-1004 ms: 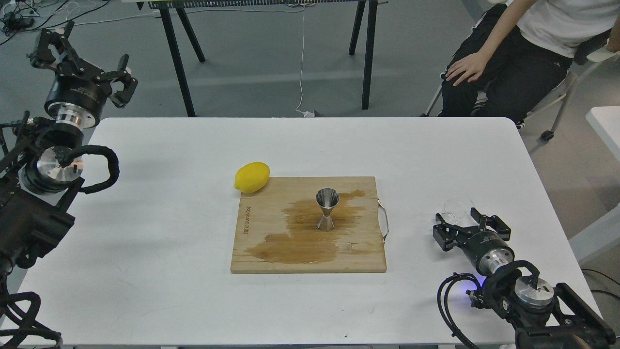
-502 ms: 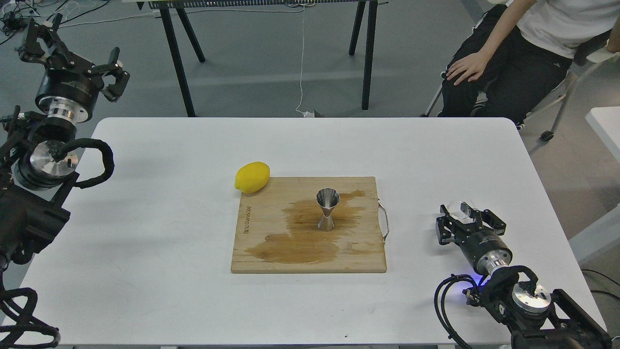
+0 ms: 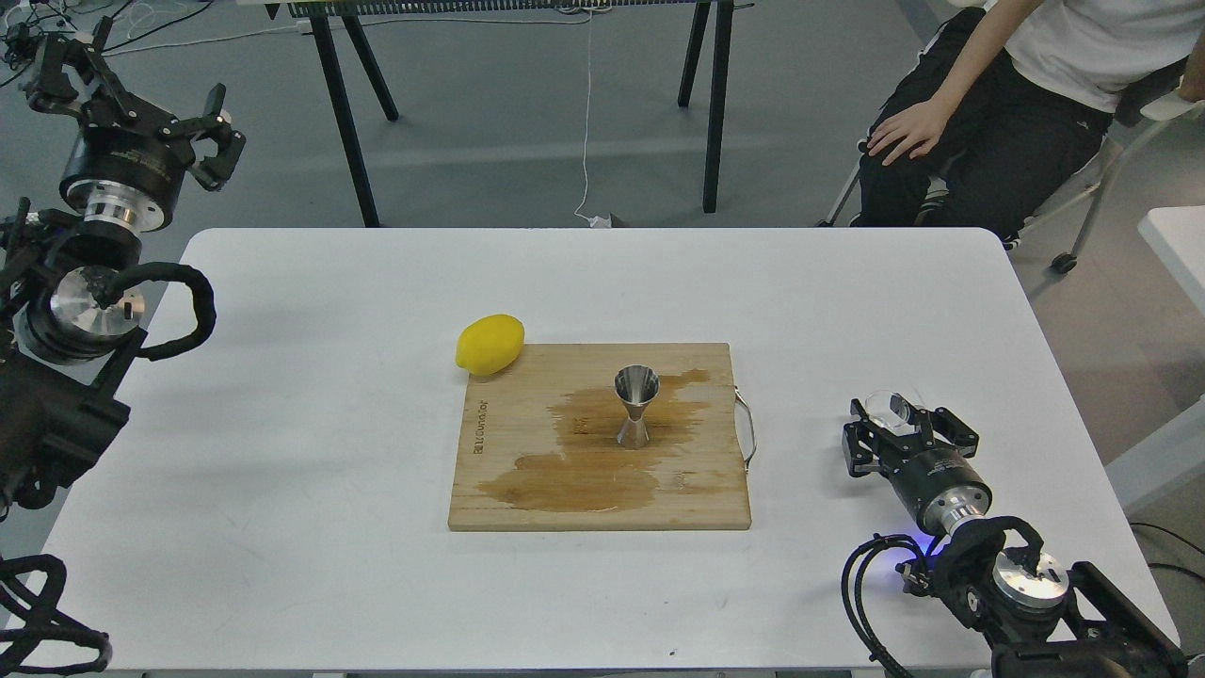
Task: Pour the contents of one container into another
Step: 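Move the right gripper toward the small clear glass, then grasp the small clear glass with the right gripper, then lift the glass with the right gripper above the jigger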
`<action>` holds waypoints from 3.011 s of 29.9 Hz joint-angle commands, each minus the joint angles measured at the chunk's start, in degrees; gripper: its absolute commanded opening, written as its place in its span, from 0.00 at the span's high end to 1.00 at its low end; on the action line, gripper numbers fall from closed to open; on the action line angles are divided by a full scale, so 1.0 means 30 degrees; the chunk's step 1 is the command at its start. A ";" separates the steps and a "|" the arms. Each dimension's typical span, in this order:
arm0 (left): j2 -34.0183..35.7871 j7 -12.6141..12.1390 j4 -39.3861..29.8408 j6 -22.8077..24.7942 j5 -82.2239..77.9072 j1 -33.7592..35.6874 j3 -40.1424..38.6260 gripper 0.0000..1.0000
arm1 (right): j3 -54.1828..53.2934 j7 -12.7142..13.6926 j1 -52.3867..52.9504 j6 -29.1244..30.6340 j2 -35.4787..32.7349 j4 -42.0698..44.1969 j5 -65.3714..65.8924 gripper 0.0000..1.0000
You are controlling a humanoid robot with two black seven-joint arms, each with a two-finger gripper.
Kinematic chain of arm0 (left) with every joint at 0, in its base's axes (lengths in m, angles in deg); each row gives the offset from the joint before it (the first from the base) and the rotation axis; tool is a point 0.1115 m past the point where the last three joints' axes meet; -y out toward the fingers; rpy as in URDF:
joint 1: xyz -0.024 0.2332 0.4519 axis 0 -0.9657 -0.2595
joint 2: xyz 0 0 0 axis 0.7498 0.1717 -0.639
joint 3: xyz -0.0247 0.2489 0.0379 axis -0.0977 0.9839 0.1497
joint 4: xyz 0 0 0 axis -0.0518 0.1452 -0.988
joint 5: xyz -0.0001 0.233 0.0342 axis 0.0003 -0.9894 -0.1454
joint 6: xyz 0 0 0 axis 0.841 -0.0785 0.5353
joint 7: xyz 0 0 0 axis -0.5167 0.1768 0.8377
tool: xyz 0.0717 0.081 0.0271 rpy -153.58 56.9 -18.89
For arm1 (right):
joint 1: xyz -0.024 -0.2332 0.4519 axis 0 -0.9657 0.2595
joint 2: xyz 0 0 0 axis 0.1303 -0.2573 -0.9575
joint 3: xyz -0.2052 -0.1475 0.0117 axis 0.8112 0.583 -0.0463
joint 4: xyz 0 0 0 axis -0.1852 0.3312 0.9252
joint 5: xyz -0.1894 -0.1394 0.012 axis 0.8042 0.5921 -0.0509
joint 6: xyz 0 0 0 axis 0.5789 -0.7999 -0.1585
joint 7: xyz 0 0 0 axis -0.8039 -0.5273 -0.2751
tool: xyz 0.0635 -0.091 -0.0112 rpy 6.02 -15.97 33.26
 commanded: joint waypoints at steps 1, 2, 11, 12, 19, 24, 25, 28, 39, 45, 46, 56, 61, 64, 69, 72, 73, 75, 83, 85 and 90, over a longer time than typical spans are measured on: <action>0.0159 0.0001 0.0004 0.0002 -0.0005 0.0003 0.0003 0.00 | 0.0010 0.0218 -0.0689 -0.0161 -0.0200 -0.1823 0.0136 0.64; 0.0218 0.0001 0.0004 0.0002 -0.0005 0.0003 0.0003 0.00 | 0.0039 0.0277 -0.0836 -0.0220 -0.0345 -0.2292 0.0253 0.65; 0.0248 0.0001 -0.0055 -0.0114 0.0024 0.0033 -0.0026 0.00 | 0.2263 0.0366 0.0186 -0.2006 -0.2689 -0.6451 0.0663 0.65; 0.0248 0.0001 -0.0084 -0.0231 0.0024 0.0033 0.0003 0.00 | 0.2614 0.0336 0.0362 -0.2269 -0.2806 -0.7066 0.1012 0.65; 0.0277 0.0001 -0.0114 -0.0438 0.0024 0.0033 0.0003 0.00 | 0.5366 0.0307 0.3113 -0.4702 -0.2866 -0.8245 0.4119 0.65; 0.0335 -0.0029 -0.0114 -0.0467 -0.0005 0.0091 0.0003 0.00 | 0.7537 0.0190 0.4844 -0.4965 -0.2750 -0.8157 0.6897 0.65; 0.0335 -0.0029 -0.0114 -0.0467 -0.0005 0.0120 0.0003 0.00 | 0.7771 0.0190 0.5020 -0.5083 -0.2720 -0.8186 0.7630 0.65; 0.0510 -0.0029 -0.0114 -0.0467 -0.0005 0.0179 0.0032 0.00 | 0.8475 0.0160 0.5460 -0.5405 -0.2690 -0.8186 0.9536 0.65; 0.0540 -0.0029 -0.0055 -0.0467 -0.0005 0.0355 0.0149 0.00 | 1.0116 0.0219 0.6544 -0.5903 -0.2749 -0.8362 1.4837 0.67; 0.0570 -0.0029 -0.0055 -0.0438 -0.0034 0.0355 0.0149 0.00 | 1.0762 0.0190 0.6750 -0.5933 -0.2778 -0.8362 1.9407 0.67; 0.0570 -0.0029 -0.0055 -0.0467 -0.0005 0.0355 0.0149 0.00 | 1.0762 0.0190 0.6750 -0.5933 -0.2778 -0.8362 1.9936 0.67; 0.0599 -0.0029 -0.0055 -0.0467 -0.0034 0.0384 0.0091 0.00 | 1.0850 0.0190 0.6692 -0.5933 -0.2720 -0.8391 2.3454 0.66; 0.0541 -0.0029 -0.0026 -0.0467 -0.0034 0.0355 0.0120 0.00 | 1.0850 0.0248 0.6750 -0.5933 -0.2632 -0.8391 2.3750 0.66; 0.0511 0.0000 -0.0026 -0.0467 -0.0034 0.0355 0.0091 0.00 | 1.1200 0.0307 0.6867 -0.5933 -0.2428 -0.8391 2.3779 0.66; 0.0570 0.0000 -0.0026 -0.0438 -0.0034 0.0355 0.0120 0.00 | 1.2342 0.0277 0.7189 -0.5933 -0.1813 -0.8362 2.4568 0.66; 0.0599 0.0001 0.0004 -0.0408 -0.0034 0.0326 0.0120 0.00 | 1.2520 0.0248 0.7219 -0.5933 -0.1694 -0.8332 2.5505 0.66; 0.0599 0.0001 0.0004 -0.0408 -0.0034 0.0326 0.0120 0.00 | 1.2520 0.0248 0.7219 -0.5933 -0.1694 -0.8332 2.5682 0.66; 0.0599 0.0001 0.0004 -0.0408 -0.0034 0.0326 0.0091 0.00 | 1.2520 0.0248 0.7219 -0.5933 -0.1723 -0.8332 2.5713 0.66; 0.0570 0.0000 0.0004 -0.0438 -0.0034 0.0326 0.0062 0.00 | 1.2315 0.0248 0.7219 -0.5963 -0.2396 -0.8508 2.5655 0.66; 0.0541 -0.0028 0.0004 -0.0438 -0.0034 0.0326 0.0062 0.00 | 1.2344 0.0248 0.7219 -0.5963 -0.2514 -0.8537 2.5655 0.66; 0.0541 -0.0029 -0.0026 -0.0438 -0.0034 0.0355 0.0062 0.00 | 1.2344 0.0219 0.7248 -0.5963 -0.2544 -0.8537 2.5713 0.66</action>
